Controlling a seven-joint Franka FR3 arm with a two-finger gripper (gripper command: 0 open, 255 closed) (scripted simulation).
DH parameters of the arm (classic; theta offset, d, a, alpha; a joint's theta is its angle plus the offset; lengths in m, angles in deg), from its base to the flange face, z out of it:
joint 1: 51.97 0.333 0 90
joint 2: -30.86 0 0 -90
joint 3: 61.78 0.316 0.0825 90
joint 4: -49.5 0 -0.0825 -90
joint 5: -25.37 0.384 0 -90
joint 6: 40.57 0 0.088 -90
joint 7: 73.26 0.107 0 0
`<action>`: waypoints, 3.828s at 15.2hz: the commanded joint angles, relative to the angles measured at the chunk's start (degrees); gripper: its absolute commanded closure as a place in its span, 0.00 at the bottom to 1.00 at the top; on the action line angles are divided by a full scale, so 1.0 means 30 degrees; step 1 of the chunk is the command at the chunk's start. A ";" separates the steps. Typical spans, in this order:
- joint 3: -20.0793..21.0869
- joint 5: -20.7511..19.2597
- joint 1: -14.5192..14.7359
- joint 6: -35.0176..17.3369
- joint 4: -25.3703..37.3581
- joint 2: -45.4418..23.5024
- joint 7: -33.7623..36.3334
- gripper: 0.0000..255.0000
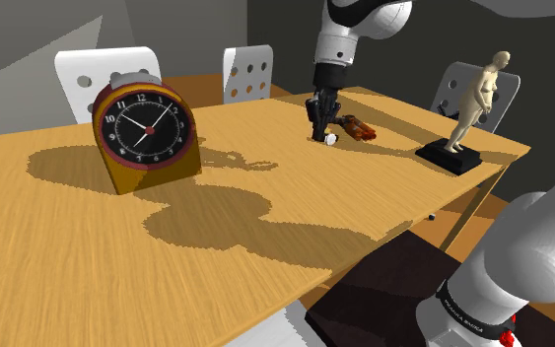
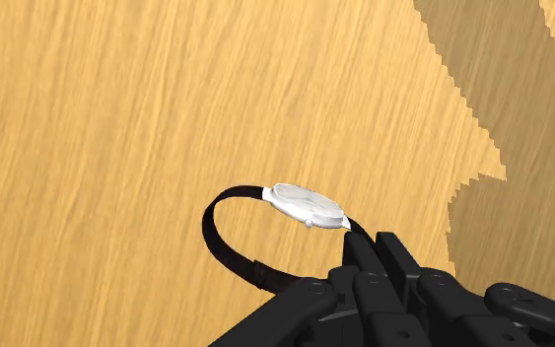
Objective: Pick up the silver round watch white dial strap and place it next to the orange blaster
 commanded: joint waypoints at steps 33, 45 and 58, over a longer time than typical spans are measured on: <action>-0.8511 -0.1429 -0.7784 0.5298 1.2721 -1.0298 -1.5341 1.00; -0.8521 -0.1302 -0.7929 0.2729 1.0584 -1.0819 -1.5926 1.00; -0.8448 -0.1167 -0.7841 0.0724 0.8807 -1.1085 -1.6132 1.00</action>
